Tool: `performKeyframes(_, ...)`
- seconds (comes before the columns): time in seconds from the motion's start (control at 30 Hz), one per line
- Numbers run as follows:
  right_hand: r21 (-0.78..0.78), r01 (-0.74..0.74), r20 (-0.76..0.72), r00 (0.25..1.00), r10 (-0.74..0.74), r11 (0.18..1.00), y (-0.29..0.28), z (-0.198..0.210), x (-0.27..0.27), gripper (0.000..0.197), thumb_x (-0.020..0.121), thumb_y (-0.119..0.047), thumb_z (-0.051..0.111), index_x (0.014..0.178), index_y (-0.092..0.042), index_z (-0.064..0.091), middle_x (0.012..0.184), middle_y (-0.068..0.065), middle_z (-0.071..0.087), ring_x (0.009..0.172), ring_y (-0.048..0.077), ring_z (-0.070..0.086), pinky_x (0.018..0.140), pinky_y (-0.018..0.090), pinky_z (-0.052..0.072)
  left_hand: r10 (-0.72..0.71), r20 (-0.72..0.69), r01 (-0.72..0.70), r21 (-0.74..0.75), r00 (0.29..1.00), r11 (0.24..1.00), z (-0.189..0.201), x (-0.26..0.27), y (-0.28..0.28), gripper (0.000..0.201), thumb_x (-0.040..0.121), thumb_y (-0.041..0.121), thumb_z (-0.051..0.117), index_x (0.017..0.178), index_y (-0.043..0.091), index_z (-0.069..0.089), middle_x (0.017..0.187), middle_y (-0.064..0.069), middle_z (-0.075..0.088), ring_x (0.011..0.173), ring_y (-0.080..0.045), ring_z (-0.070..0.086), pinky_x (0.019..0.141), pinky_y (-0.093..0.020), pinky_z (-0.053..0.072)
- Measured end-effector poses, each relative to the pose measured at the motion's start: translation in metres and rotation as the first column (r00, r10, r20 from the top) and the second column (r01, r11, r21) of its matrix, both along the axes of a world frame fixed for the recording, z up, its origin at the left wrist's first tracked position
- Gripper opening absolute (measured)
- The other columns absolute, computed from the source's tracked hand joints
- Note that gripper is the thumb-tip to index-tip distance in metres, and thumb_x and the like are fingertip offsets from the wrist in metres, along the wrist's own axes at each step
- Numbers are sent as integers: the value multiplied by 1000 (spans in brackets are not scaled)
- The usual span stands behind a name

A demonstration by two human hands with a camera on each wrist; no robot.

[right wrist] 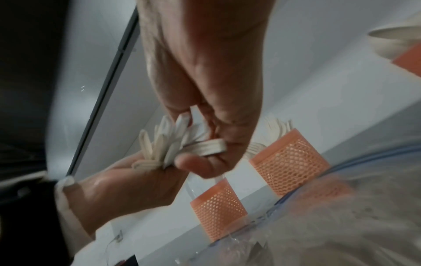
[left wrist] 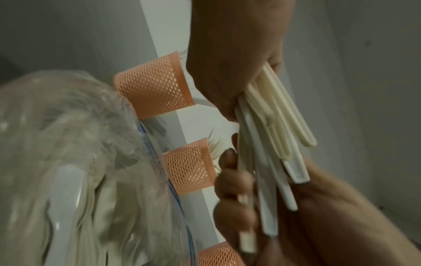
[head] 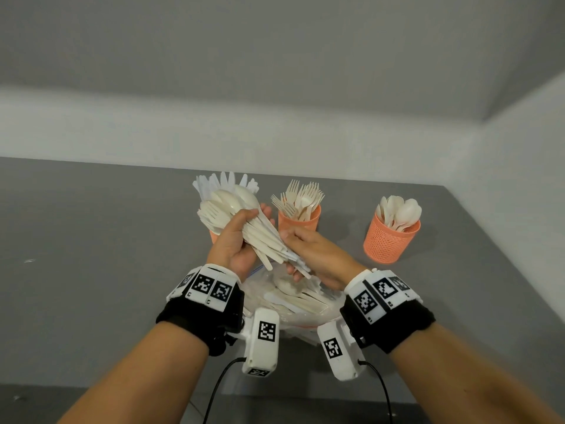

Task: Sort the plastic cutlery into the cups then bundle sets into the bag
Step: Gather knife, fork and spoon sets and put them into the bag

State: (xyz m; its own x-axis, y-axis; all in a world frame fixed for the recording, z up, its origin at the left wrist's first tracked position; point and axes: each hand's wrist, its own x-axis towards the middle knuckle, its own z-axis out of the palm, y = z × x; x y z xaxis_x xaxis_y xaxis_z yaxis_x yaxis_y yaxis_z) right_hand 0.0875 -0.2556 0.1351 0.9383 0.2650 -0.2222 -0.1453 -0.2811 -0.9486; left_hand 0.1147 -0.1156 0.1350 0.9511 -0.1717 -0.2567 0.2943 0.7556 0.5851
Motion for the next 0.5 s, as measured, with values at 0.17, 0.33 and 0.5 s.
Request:
performKeyframes(0.17,153,-49,-69,996,60,987,-20,6,-1,23,98,-22,43,99,-6,60,75,7,61,50,6,55,49,17,49,59,14,-57,-99,998,993,-5,5,10,9,88,6,50,89,8,59,67,-2,68,61,-11,66,64,-24,57)
performKeyframes(0.33,66,-23,30,999,21,998,-24,4,1,29,99,-18,41,105,2,60,77,10,64,52,8,58,48,17,48,57,23,-55,-59,998,997,-3,6,10,11,88,6,50,84,9,59,67,-2,69,64,-11,67,66,-26,56)
performKeyframes(0.5,-151,154,345,934,-94,976,-10,-3,1,18,98,-17,41,89,-12,56,67,4,54,39,2,46,42,11,37,72,7,-72,-48,997,996,-4,3,3,12,88,2,51,94,7,59,81,-3,71,78,-12,70,67,-32,57)
